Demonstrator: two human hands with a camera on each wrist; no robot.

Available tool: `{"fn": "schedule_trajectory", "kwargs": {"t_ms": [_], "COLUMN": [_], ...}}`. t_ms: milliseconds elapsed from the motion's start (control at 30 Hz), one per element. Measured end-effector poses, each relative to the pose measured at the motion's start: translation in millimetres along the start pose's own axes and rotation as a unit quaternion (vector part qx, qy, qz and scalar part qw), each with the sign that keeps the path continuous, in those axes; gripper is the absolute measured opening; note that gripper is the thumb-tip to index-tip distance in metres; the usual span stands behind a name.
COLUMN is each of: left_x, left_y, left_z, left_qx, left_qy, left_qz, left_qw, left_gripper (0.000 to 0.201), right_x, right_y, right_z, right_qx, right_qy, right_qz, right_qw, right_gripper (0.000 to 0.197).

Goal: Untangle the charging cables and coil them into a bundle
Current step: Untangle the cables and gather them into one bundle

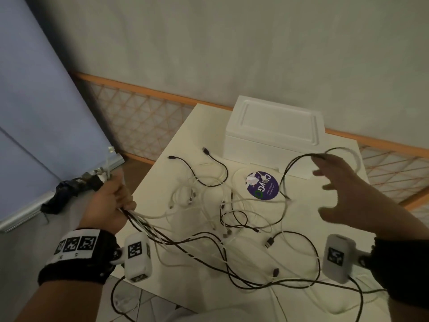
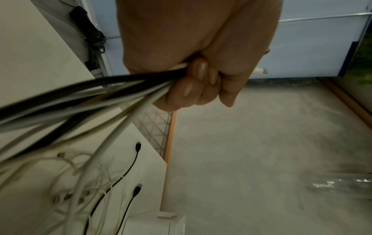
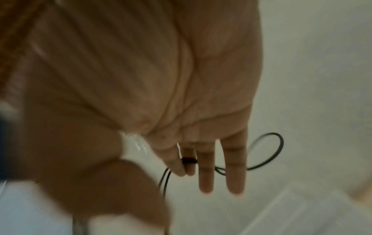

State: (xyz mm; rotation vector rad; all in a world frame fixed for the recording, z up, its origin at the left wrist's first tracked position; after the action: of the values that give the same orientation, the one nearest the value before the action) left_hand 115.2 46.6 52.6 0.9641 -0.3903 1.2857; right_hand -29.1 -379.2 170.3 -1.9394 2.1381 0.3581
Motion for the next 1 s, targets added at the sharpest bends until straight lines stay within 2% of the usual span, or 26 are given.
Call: {"fn": "schedule_trajectory", "kwargs": {"t_ms": [100,133,200,300,433,500,600,733,833,900,1000], "left_x": [-10,-15,-24,-35,-44,-49,-53,-53,-50,-46,-43], "left_y": [9,13,23,35,39,36,35,39,43,45,46], "left_z": [26,37,62,96,115,113,111,116,126,134,142], "left_qx": [-0.065,-0.087,-0.127,-0.166,-0.154,-0.132,-0.122,-0.155,-0.201,-0.230,-0.267], "left_qy": [-0.020,-0.023,-0.020,-0.013,0.001,-0.026,-0.074,-0.126,-0.094,-0.053,-0.028], "left_qz": [-0.023,-0.032,-0.048,-0.070,-0.097,-0.105,-0.114,-0.121,-0.114,-0.105,-0.099], "left_qw": [0.997,0.995,0.991,0.983,0.983,0.985,0.983,0.972,0.968,0.966,0.958], "left_gripper": [0.044,0.041,0.035,0.033,0.029,0.041,0.052,0.051,0.032,0.015,0.018], "right_x": [-16,-25,-46,-72,-97,-100,-102,-109,-117,-124,-132], "right_y": [-8,-12,-20,-29,-27,-29,-37,-45,-54,-61,-78], "right_z": [-27,-30,-28,-29,-53,-60,-59,-52,-45,-40,-21], "right_qx": [0.177,0.213,0.251,0.302,0.382,0.399,0.410,0.406,0.383,0.353,0.286], "right_qy": [-0.135,-0.173,-0.212,-0.238,-0.261,-0.290,-0.275,-0.300,-0.329,-0.335,-0.273], "right_qz": [-0.011,-0.016,-0.035,-0.053,-0.084,-0.071,-0.033,-0.017,-0.035,-0.050,-0.035], "right_qw": [0.975,0.962,0.944,0.921,0.883,0.867,0.869,0.863,0.862,0.872,0.918], "right_gripper": [0.066,0.056,0.042,0.033,0.029,0.023,0.010,0.017,0.014,0.013,0.009]}}
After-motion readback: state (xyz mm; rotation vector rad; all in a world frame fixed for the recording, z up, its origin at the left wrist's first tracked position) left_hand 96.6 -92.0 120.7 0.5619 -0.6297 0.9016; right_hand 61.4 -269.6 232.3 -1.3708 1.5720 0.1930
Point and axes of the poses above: each hand's wrist, its own y-axis away from the middle knuckle, its own z-axis out of the palm, x = y × z, the point moved 10 cm from there along -y, towards the middle knuckle, and after that the axes turned 9 degrees about y, right-handed, at the moved point
